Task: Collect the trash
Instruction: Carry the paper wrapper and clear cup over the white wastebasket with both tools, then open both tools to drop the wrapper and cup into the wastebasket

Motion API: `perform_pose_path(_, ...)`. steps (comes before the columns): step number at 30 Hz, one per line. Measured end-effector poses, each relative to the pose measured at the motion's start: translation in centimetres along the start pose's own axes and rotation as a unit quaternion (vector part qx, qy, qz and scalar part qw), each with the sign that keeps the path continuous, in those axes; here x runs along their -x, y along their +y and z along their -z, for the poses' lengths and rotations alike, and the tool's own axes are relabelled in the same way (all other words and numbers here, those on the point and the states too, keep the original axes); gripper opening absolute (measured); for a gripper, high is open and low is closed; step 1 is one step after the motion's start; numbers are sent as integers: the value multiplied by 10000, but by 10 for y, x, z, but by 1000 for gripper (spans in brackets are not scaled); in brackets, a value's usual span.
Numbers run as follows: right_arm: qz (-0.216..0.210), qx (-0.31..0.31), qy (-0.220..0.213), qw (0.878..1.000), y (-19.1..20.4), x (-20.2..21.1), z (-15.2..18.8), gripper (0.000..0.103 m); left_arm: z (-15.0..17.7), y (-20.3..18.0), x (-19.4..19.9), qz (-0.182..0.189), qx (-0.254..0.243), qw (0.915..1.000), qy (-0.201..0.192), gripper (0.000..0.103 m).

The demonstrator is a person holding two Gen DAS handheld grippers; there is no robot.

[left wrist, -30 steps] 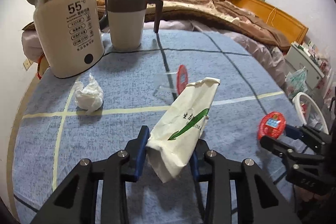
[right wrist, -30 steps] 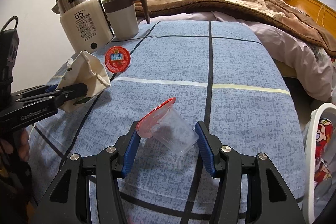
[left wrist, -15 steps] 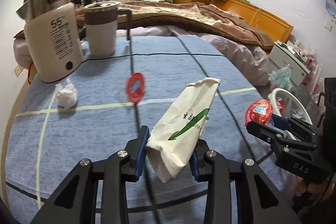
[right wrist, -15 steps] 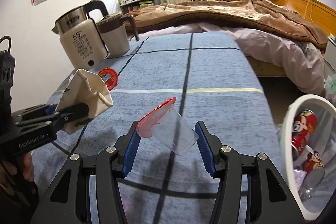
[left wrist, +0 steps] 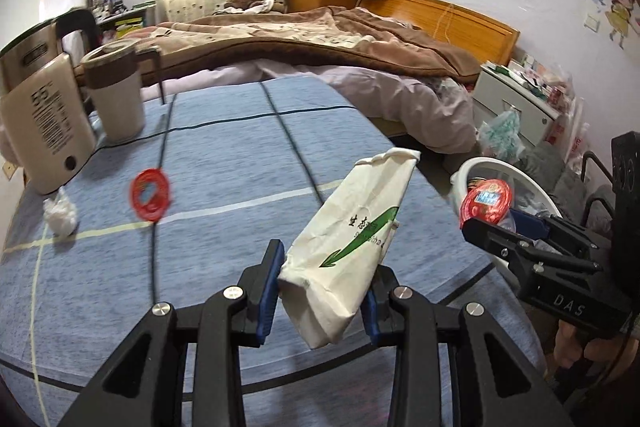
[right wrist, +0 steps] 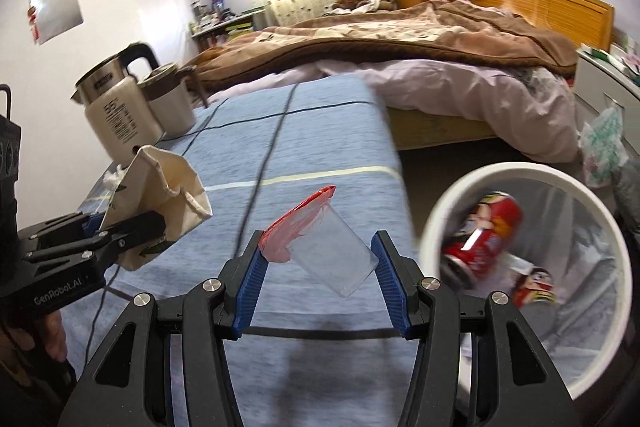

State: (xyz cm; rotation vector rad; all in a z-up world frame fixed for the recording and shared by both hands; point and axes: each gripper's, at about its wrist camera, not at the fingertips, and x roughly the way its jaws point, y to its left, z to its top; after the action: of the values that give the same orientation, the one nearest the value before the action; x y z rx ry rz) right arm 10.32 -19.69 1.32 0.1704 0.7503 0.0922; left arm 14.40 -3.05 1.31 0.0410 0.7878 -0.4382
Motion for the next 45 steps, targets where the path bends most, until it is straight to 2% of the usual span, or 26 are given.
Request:
perform_pose_path(25,702,-724,-219,9947,-105,41,10,54,-24,-108,-34,622,-502,9968,2,35)
perform_pose_path(37,1051,-959,-42,9898,-154,43,19,54,-28,-162,-59,1055,-659,9921,133,35)
perform_pose_path(45,1253,-1105,45,9859,-175,41,24,54,-20,-189,-70,1074,-896,9899,216,35)
